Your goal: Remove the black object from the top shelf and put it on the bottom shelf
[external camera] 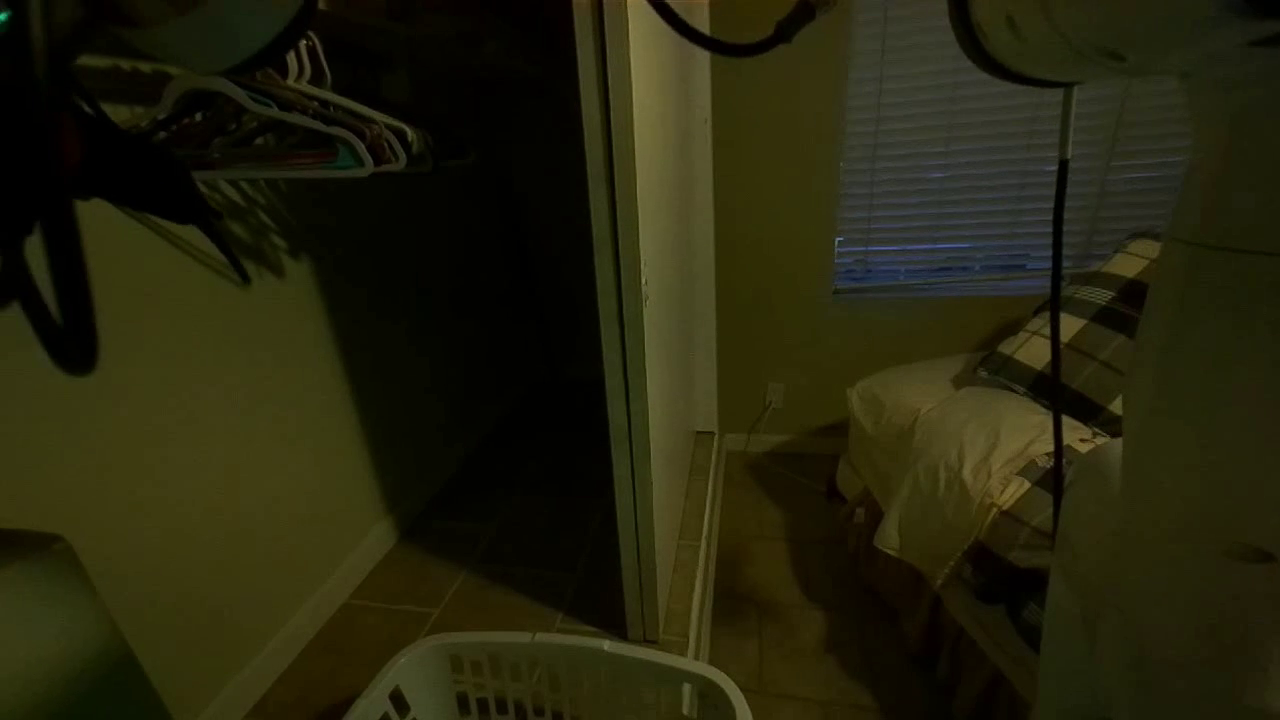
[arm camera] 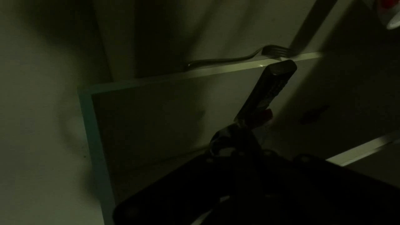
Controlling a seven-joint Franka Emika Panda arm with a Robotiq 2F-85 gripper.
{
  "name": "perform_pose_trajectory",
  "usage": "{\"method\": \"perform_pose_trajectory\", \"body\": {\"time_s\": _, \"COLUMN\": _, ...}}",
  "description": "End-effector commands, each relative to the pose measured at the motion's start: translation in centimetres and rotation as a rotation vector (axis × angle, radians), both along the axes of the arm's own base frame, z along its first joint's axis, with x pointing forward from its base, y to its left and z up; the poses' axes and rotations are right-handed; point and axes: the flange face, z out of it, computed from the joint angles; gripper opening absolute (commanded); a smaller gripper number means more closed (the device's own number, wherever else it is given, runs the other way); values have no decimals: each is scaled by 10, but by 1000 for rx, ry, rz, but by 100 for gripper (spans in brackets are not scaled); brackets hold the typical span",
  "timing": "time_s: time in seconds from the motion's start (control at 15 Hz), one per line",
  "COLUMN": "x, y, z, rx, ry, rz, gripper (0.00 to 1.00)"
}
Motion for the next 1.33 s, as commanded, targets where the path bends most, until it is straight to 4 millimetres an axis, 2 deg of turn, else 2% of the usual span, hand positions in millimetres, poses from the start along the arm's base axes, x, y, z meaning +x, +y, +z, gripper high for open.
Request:
{"method": "perform_pose_trajectory", "body": {"time_s": 0.0, "x": 4, "y": -12, "z": -14, "rx": -15, "ry": 5, "rz": -34, "gripper": 0}}
{"method": "perform_pose_trajectory", "body": {"time_s": 0.33, "x": 28, "y": -9, "z": -42, "rx": -9, "ry": -13, "rz": -95, "gripper": 0}}
{"method": "perform_pose_trajectory", "body": {"time_s": 0.73, "x": 50, "y": 3, "z": -61, "rx": 20, "ry": -75, "rz": -171, "gripper": 0}}
{"method": "perform_pose_trajectory", "body": {"time_s": 1.0, "x": 61, "y": 13, "z": -68, "rx": -3, "ry": -103, "rz": -216, "gripper": 0}}
{"method": "perform_pose_trajectory", "body": {"time_s": 1.27, "x": 67, "y": 28, "z": -64, "rx": -10, "ry": -111, "rz": -240, "gripper": 0}}
